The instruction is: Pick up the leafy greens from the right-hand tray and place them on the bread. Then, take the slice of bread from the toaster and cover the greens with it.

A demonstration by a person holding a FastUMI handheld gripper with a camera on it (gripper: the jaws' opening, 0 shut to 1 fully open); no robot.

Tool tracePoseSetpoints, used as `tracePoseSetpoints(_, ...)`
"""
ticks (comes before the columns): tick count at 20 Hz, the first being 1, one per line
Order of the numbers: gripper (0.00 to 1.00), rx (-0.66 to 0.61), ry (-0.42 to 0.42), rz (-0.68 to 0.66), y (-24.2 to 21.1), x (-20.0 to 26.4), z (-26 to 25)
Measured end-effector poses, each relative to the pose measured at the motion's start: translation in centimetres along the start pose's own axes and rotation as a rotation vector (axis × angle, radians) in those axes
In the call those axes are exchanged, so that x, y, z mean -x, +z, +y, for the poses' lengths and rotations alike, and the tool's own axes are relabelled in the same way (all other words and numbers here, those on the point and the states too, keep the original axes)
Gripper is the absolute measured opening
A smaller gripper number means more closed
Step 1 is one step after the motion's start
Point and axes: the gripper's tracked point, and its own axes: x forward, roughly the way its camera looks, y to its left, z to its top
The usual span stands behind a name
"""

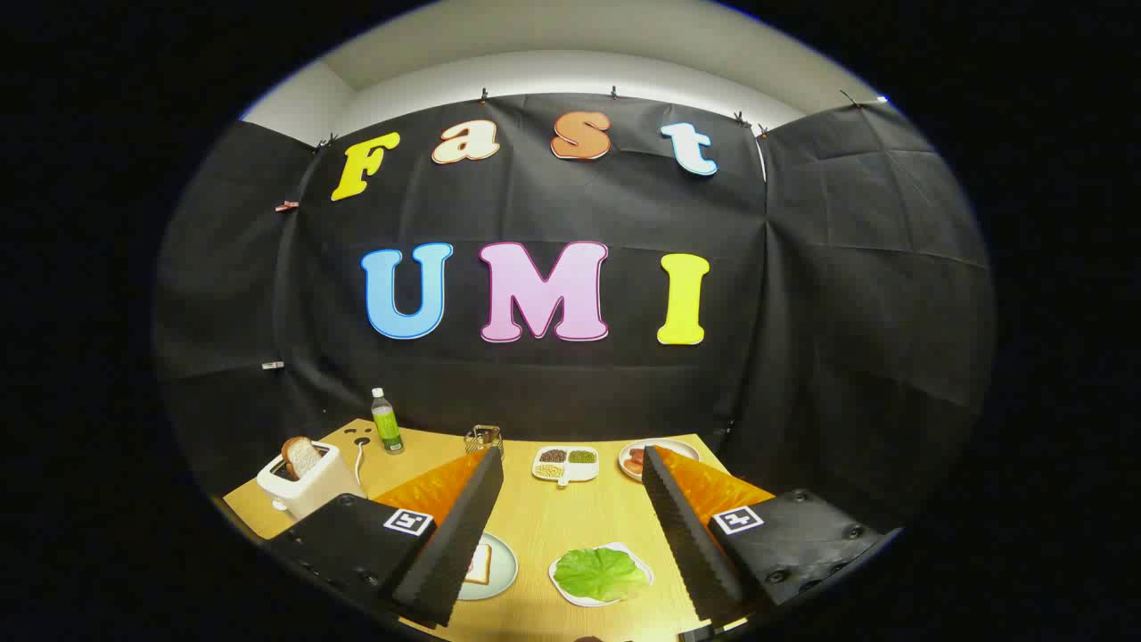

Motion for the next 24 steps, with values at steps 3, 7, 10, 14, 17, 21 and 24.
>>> tracePoseSetpoints(3, 0.98, 0.005, -0.015, -0.005, 0.1, -0.1, 0.5)
tracePoseSetpoints(7, 0.98, 0.027, 0.001, 0.03, -1.5, 0.7, 1.7)
tracePoseSetpoints(10, 0.98, 0.035, 0.012, 0.041, -1.7, 0.9, 2.3)
tracePoseSetpoints(14, 0.97, 0.032, 0.009, 0.031, -1.4, 0.1, 2.4)
tracePoseSetpoints(17, 0.98, 0.01, 0.016, 0.02, -1.0, -0.4, 2.6)
tracePoseSetpoints(21, 0.98, 0.016, 0.014, 0.032, -1.5, -1.1, 2.6)
tracePoseSetpoints(24, 0.98, 0.01, 0.014, 0.048, -1.8, -1.8, 2.8)
